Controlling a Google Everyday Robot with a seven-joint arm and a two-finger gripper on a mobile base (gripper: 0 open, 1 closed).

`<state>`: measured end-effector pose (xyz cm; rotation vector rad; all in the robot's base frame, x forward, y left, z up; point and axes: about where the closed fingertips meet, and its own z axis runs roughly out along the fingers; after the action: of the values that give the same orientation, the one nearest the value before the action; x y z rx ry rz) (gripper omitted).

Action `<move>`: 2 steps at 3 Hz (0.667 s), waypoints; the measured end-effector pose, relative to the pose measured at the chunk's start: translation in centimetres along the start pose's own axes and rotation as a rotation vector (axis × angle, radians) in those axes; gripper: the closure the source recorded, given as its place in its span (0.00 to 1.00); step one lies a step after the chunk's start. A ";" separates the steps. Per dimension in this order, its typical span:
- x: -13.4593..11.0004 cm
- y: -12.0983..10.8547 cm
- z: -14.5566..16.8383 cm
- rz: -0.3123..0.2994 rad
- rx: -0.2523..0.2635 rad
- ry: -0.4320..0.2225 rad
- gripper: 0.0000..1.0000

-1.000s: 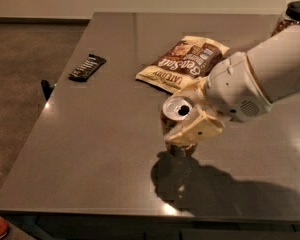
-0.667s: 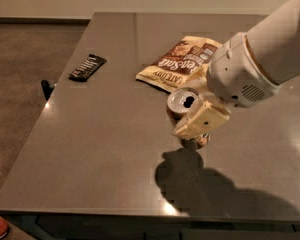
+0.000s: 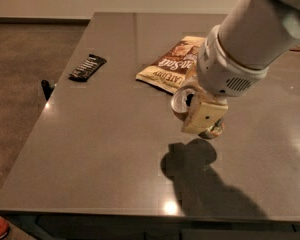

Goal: Knock orange can over

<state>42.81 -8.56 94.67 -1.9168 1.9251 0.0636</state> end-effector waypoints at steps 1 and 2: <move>0.8 -0.7 1.0 -0.061 -0.005 0.106 1.00; 1.9 -1.4 2.4 -0.106 -0.021 0.192 1.00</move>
Offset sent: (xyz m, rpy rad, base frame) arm 0.0364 -0.0210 -0.0453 -0.3342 0.0137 0.0839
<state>44.82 -9.65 92.26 -2.1027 1.9440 -0.1364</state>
